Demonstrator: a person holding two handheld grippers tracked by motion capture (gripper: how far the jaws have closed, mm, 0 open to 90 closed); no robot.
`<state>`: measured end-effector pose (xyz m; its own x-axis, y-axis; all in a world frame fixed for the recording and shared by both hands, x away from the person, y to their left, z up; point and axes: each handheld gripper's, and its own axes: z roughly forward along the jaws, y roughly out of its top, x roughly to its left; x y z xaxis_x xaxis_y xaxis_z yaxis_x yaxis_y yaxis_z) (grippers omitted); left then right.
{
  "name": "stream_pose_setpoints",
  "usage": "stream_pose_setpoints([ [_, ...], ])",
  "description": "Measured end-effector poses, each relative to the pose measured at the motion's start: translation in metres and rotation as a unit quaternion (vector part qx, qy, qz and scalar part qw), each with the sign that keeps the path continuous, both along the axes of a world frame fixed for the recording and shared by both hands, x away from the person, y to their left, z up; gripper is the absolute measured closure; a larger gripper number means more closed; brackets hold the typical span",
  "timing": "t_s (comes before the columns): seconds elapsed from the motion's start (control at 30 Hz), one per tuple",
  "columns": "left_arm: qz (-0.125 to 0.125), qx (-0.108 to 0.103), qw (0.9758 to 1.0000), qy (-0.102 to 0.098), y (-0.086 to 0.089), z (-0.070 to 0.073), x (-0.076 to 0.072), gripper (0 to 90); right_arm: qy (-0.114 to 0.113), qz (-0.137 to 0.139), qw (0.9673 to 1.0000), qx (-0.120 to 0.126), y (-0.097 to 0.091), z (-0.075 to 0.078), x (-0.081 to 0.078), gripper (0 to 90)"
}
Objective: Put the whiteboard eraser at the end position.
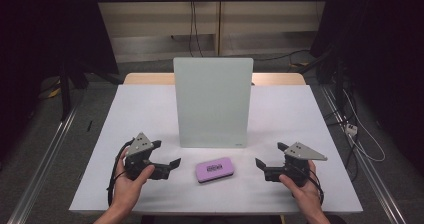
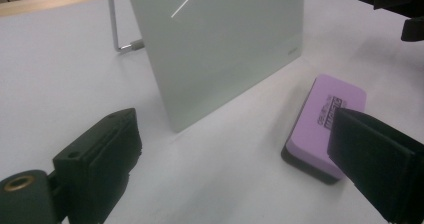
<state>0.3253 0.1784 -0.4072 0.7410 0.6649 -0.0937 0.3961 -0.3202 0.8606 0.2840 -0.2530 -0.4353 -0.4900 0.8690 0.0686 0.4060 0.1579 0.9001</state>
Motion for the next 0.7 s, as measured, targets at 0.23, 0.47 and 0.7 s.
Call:
stream_pose_setpoints([
  [0.23,0.037,-0.017,0.999,-0.019,0.02,-0.003,-0.008,6.6,0.001,0.0,1.0,-0.002,0.0,0.0,0.0,4.2],
  [0.47,0.073,-0.045,0.9961,-0.021,0.035,-0.013,-0.015,7.3,0.0,-0.004,1.0,-0.004,0.0,0.0,0.0,4.2],
  [0.7,0.072,-0.042,0.9964,-0.02,0.035,-0.013,-0.013,7.1,0.002,-0.003,1.0,-0.003,0.0,-0.001,0.0,4.2],
])
